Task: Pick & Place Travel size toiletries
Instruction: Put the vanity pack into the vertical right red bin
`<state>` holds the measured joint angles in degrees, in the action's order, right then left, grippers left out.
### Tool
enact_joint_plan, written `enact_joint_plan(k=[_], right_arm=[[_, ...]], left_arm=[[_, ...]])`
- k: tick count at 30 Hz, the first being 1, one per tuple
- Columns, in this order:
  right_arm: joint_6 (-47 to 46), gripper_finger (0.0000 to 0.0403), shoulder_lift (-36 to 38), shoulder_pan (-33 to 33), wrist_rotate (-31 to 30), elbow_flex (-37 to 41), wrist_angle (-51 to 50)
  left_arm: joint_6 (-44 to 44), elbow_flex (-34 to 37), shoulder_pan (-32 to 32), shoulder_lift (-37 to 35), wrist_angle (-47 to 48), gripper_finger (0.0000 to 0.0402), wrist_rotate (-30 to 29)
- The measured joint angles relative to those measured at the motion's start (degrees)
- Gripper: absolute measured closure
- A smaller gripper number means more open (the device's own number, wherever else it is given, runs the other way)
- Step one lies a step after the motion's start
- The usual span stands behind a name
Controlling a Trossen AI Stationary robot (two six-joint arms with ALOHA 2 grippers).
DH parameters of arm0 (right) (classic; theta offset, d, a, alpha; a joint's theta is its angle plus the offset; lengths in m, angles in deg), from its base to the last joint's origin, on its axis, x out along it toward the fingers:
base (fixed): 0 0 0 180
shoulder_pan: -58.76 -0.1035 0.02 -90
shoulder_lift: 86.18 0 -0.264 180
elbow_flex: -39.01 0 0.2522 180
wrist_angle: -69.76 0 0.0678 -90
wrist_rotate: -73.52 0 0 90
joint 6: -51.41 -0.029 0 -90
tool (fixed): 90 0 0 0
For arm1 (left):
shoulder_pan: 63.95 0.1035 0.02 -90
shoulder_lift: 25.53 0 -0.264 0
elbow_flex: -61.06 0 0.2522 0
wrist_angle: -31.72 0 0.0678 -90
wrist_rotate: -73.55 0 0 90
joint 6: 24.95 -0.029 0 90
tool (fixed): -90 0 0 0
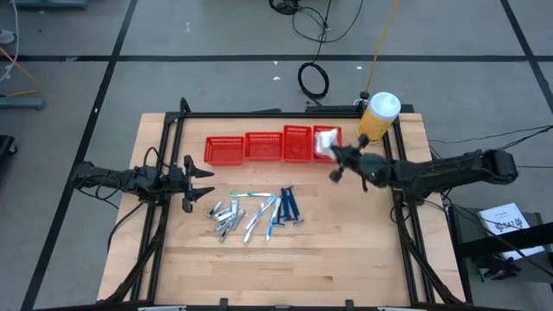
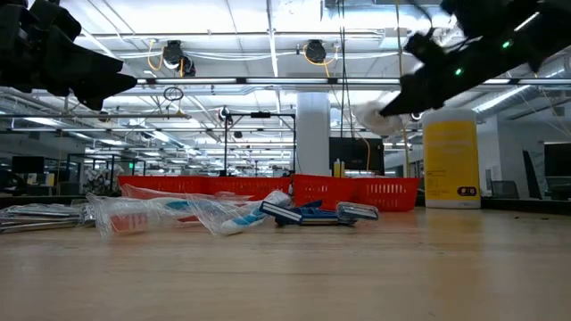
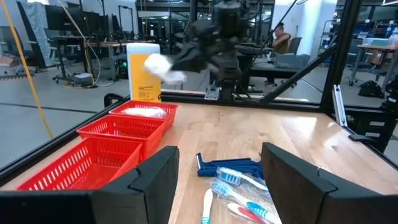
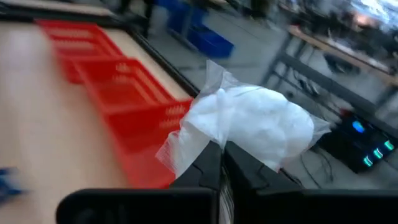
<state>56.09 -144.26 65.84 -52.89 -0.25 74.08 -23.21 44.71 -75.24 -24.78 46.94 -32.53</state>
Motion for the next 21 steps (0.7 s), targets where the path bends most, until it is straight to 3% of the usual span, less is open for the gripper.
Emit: enact_joint_plan(k=[7, 13, 21], right_arm=[[-6.55, 0.0402, -7.74, 13.47, 15.49, 2.98, 4.18], [-7.25, 0.0395, -11.52, 15.47, 17.22, 5.65, 9.04], [-9.88, 0.0366, -9.44, 14.08, 17.24, 5.73, 9.80]], left_arm=[[0.01, 0.00, 0.01, 0.00, 0.00, 0.0176, 0.00], [0.00, 0.00, 0.02, 0.00, 0.00, 0.0176, 0.00], [0.00, 0.00, 0.02, -0.02, 0.00, 0.0176, 0.00]])
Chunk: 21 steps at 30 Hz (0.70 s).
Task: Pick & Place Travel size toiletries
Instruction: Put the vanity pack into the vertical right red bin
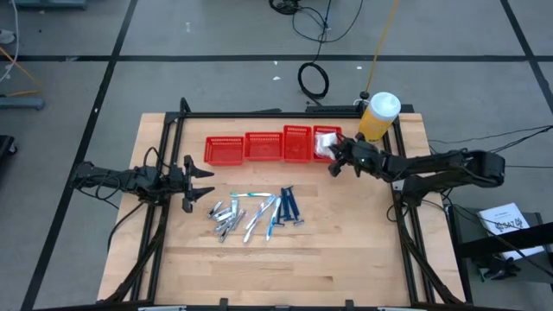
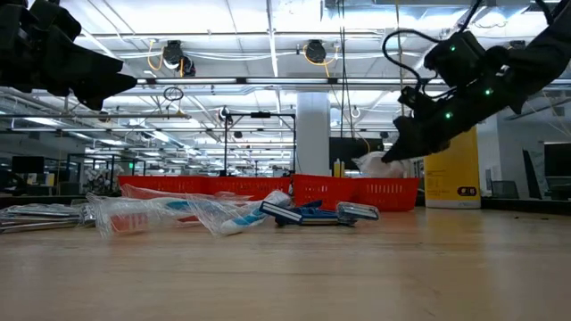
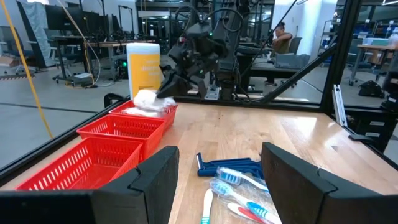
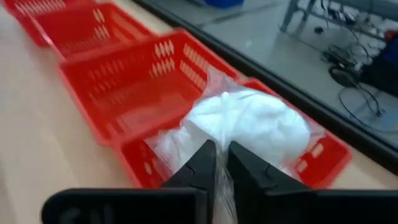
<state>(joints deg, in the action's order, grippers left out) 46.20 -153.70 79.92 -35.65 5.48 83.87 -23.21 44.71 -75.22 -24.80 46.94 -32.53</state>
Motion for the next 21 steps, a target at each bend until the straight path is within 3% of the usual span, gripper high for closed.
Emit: enact_joint_plan(k=[9, 17, 21], right_arm=[[0.06, 0.0342, 5.68, -2.13, -0.06, 0.02, 0.97], [0.29, 0.0327, 3.88, -0.10, -0.01, 0.02, -6.11], [0.29, 0.0294, 3.26, -0.13, 3.74, 0.02, -6.08]], left_arm=[[0.00, 0.00, 0.00, 0.02, 0.00, 0.0176, 0.00], [0.00, 0.00, -0.02, 0.02, -0.02, 0.0176, 0.00], [0.01, 0.00, 0.00, 0.00, 0.00, 0.0176, 0.00]])
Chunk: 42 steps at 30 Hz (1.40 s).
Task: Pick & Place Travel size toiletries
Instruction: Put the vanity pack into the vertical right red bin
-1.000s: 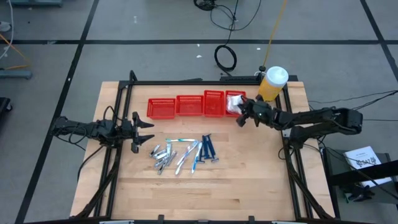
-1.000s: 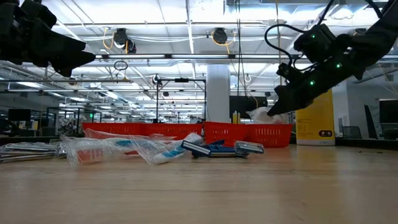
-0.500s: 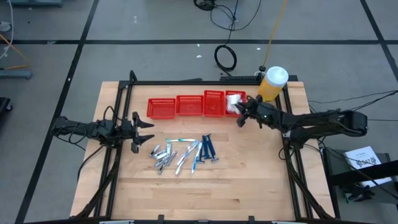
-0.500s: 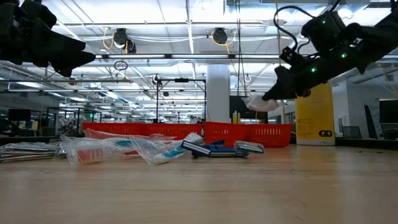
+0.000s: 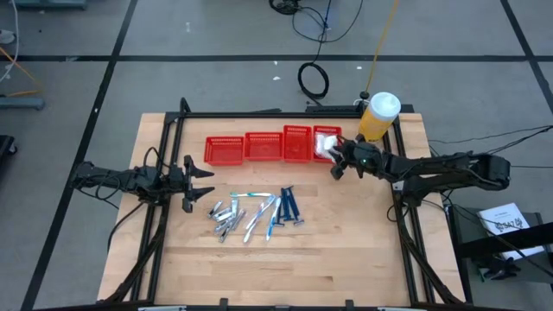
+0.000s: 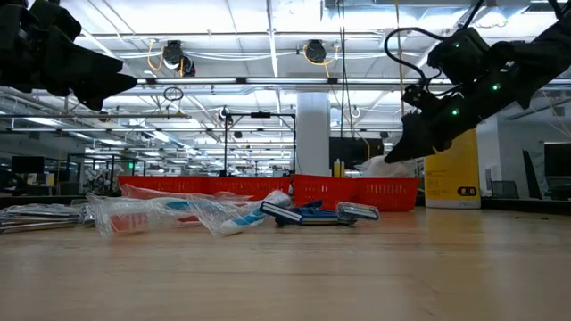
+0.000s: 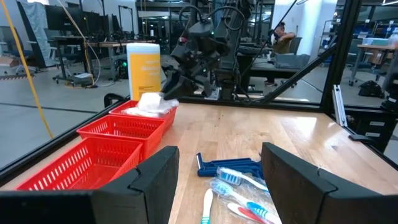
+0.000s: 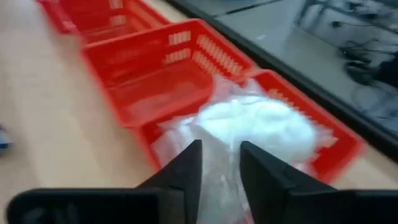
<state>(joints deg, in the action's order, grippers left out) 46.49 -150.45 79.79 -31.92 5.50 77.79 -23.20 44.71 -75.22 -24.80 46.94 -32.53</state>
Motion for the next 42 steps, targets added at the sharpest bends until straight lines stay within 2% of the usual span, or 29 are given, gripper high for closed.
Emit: enact_joint_plan(k=[8, 11, 14, 18, 21, 30, 32, 36, 42], right_arm=[[-1.87, 0.0197, 1.66, -0.01, 1.83, 0.00, 6.91], [-1.65, 0.0181, 2.89, -0.01, 3.49, 0.00, 11.02], [-1.28, 0.0178, 3.88, 0.05, 2.27, -0.01, 13.68], [-1.30, 0.0196, 2.51, 1.52, -2.52, -0.02, 14.54], [-1.34, 0.0229, -1.06, 3.30, -2.51, 0.00, 13.58], [-1.91, 0.0389, -15.03, 5.59, -2.29, -0.02, 17.25], [-1.93, 0.0393, -17.51, 5.65, -2.34, -0.13, 18.39], [-1.71, 0.0371, -19.58, 5.65, -2.35, -0.13, 21.09], [1.39, 0.0351, -13.00, 3.94, -2.04, 0.00, 23.66]], left_arm=[[0.00, 0.00, -0.01, 0.02, 0.00, 0.0176, 0.00], [-0.01, 0.00, 0.00, 0.02, -0.01, 0.0176, 0.00], [0.01, 0.00, 0.00, 0.02, 0.00, 0.0176, 0.00], [-0.01, 0.00, 0.00, 0.02, 0.00, 0.0176, 0.00], [-0.01, 0.00, 0.00, 0.01, -0.01, 0.0176, 0.00], [0.00, 0.00, 0.00, 0.02, 0.00, 0.0176, 0.00], [0.01, 0.00, -0.01, 0.02, 0.00, 0.0176, 0.00], [-0.01, 0.00, -0.01, 0.01, 0.00, 0.0176, 0.00], [-0.01, 0.00, 0.00, 0.02, 0.01, 0.0176, 0.00]])
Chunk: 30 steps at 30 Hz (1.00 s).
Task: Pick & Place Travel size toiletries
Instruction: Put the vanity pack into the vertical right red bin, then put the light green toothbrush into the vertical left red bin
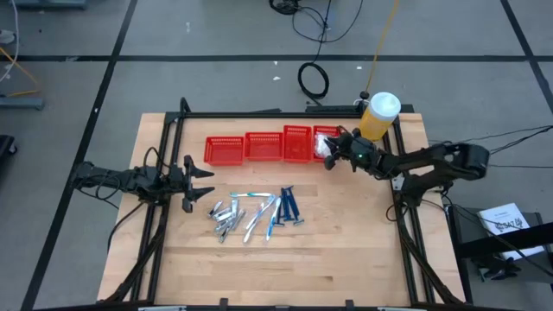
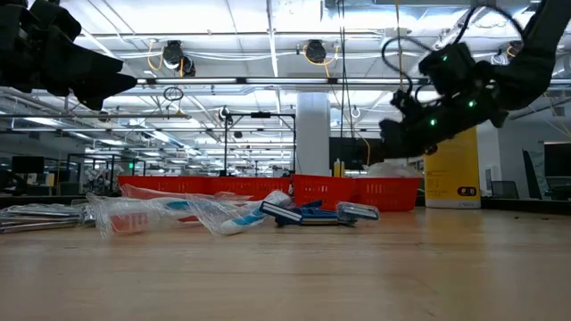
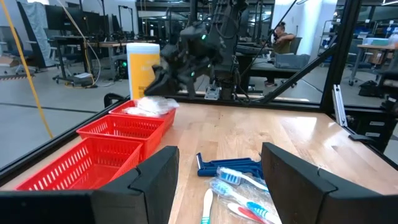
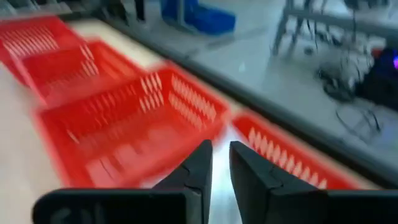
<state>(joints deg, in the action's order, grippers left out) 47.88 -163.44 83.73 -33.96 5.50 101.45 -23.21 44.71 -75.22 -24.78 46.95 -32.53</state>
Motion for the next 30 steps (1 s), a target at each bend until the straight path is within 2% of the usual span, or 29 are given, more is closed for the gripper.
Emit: enact_joint_plan(k=[5, 6, 8, 14, 17, 19, 21, 25, 30], right_arm=[[2.12, 0.0346, 8.92, -3.04, 0.32, 0.00, -1.11], [2.05, 0.0346, 11.00, -3.98, 1.84, 0.00, -1.64], [1.11, 0.0347, 15.41, -6.08, 7.46, 0.00, -2.95], [-4.46, 0.0358, 28.58, -12.23, 32.12, 0.00, -10.99], [-7.55, 0.0368, 34.64, -15.09, 38.89, 0.00, -18.23], [-7.89, 0.0377, 38.77, -17.18, 38.21, 0.43, -23.39], [-7.71, 0.0386, 42.51, -18.93, 34.34, 2.34, -25.61], [-7.86, 0.0401, 49.87, -20.61, 26.22, 8.74, -23.82], [-8.47, 0.0401, 56.63, -21.02, 23.35, 15.69, -19.36]], left_arm=[[0.00, 0.00, 0.00, -0.02, -0.01, 0.0176, -0.02], [0.01, 0.00, -0.02, -0.01, -0.02, 0.0176, -0.02], [0.00, 0.00, -0.01, -0.02, -0.01, 0.0176, -0.02], [0.02, 0.00, 0.00, 0.00, -0.01, 0.0176, -0.02], [0.01, 0.00, -0.01, -0.02, -0.02, 0.0176, -0.02], [0.00, 0.00, 0.00, -0.01, 0.00, 0.0176, -0.02], [0.00, 0.00, 0.00, -0.02, -0.01, 0.0176, -0.02], [0.02, 0.00, -0.02, -0.01, -0.01, 0.0176, -0.02], [0.02, 0.00, -0.01, -0.01, -0.03, 0.0176, -0.02]])
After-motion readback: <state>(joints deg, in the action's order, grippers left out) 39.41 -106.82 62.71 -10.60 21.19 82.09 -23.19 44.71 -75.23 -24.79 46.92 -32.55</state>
